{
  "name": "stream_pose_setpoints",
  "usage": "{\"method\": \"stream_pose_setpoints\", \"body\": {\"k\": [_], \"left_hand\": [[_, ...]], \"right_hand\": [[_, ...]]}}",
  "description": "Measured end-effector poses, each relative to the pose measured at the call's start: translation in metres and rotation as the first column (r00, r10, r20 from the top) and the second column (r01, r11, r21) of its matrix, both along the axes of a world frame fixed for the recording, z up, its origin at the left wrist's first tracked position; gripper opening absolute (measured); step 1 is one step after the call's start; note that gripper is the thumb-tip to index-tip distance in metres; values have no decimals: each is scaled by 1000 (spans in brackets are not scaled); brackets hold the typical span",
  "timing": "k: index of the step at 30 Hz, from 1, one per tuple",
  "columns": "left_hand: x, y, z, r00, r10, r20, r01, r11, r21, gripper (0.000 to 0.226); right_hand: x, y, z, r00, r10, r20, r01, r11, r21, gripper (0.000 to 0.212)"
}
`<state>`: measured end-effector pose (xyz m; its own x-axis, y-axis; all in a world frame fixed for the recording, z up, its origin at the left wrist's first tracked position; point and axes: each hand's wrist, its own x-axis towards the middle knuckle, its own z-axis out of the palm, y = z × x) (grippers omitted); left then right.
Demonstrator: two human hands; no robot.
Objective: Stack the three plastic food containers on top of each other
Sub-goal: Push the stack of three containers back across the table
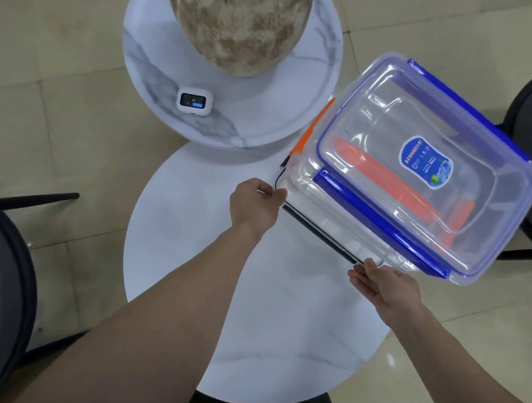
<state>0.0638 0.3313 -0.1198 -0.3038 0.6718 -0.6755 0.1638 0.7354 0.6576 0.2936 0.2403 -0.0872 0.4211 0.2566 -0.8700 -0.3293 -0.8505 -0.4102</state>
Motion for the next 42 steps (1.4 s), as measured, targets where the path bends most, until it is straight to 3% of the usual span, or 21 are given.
{"method": "stream_pose_setpoints", "body": {"k": [26,42], "left_hand": [[7,57,-7,998,30,60,-29,999,-18,19],[7,57,-5,1000,16,26,-16,1000,3,22]], "right_hand": [[-13,28,-1,998,-60,-6,60,998,10,14],[-10,22,-6,997,71,1,-71,997,36,26]]}}
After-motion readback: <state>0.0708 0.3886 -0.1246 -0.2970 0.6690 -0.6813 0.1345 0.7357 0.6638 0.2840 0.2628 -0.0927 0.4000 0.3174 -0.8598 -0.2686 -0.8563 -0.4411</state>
